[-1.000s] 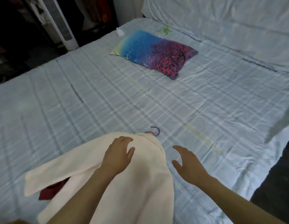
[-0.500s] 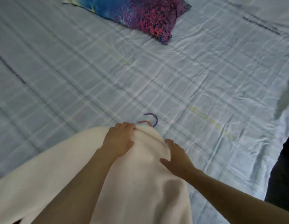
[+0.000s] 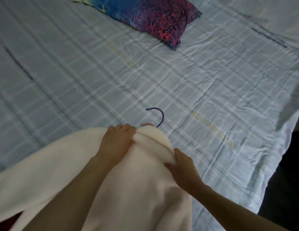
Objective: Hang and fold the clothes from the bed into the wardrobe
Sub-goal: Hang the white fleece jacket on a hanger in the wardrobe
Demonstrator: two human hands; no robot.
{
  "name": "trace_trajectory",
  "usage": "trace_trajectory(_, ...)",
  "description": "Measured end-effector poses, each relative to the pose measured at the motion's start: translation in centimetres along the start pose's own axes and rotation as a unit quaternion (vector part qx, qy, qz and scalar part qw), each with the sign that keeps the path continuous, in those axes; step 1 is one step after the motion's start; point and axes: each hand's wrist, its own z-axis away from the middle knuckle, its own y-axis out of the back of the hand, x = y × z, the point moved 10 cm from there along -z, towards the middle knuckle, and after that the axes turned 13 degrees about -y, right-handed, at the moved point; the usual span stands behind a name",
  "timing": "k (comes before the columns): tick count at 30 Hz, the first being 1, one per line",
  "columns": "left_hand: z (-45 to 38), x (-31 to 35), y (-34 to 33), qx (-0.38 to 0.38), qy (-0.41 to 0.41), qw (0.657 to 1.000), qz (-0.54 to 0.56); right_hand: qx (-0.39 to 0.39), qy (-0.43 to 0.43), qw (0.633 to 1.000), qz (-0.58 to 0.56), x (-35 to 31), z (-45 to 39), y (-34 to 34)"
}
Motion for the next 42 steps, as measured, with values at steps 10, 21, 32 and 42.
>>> trace_trajectory(10, 1.7, 4.4, 20.9, 0.200, 0.026, 0.979, -0.010, 0.097, 0.198, 0.968, -0.120, -10.0, 6.4, 15.2)
trace_trajectory(21, 0.7, 19.2, 43.4, 0.387, -0.005, 0.921, -0.032, 0.260, 0.376, 0.886, -0.080, -15.3, 17.0, 40.9)
trace_trajectory(32, 7.3, 42.9, 53.4, 0.477, -0.011, 0.872, -0.112, 0.308, 0.522, 0.775, -0.182, -7.6, 32.0, 60.1)
trace_trajectory(42, 17.4, 53.7, 53.7, 0.496, 0.082, 0.847, -0.173, 0.162, 0.615, 0.755, -0.157, -7.1, 38.8, 60.0)
